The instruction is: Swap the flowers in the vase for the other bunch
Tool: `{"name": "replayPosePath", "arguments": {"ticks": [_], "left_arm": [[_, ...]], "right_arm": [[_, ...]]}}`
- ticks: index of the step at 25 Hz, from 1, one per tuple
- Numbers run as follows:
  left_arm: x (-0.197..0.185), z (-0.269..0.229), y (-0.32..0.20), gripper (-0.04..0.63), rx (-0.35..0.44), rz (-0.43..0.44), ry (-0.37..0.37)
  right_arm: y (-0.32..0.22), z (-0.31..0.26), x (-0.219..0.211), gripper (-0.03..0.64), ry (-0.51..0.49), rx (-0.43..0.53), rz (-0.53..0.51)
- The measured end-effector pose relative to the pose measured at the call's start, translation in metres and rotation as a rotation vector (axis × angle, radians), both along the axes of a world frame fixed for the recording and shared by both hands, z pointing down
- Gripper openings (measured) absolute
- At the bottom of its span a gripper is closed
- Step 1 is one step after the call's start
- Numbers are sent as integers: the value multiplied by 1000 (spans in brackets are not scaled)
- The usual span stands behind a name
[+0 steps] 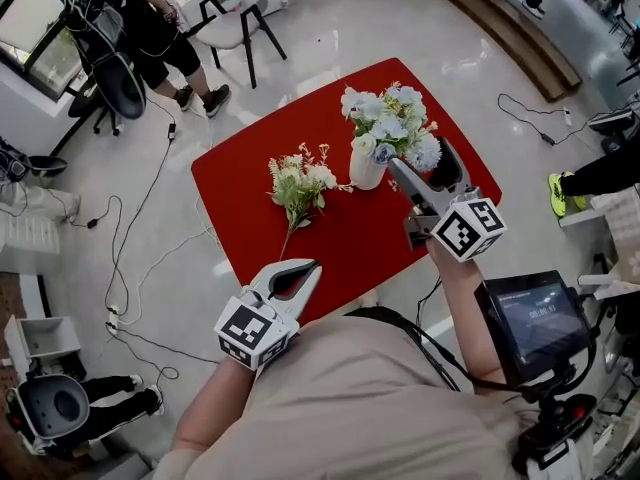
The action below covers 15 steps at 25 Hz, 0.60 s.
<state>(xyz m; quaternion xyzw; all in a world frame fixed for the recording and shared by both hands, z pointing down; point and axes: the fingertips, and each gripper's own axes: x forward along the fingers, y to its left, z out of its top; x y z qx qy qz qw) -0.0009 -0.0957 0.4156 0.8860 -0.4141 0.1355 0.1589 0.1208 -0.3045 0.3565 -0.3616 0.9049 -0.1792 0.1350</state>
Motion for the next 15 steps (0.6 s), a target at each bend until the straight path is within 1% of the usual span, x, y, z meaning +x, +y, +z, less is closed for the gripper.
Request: {"name": "replayPosePath", "arguments": {"ticks": [5,9,10,13,14,15], "left_arm": [[9,-3,-7,6,6,-6,-5],[8,0,-8,6,4,-24,-14],[7,0,-8,6,3,-30,-13],[6,0,-6,6,1,-43,-14],[5,1,-6,8,0,-47,-14],[4,1,-5,6,0,-51,-14]], "right_arm": [[-24,8,3,538,-72,-86,9],[-32,24,-2,537,-150,-154,-66],[-32,27,-4,535,-158,-168,-79],[-33,36,-6,526,-140,-192,-82],[-34,37,-5,501,-141,-198,-81],[-34,38,-4,441,-147,-198,-80]]}}
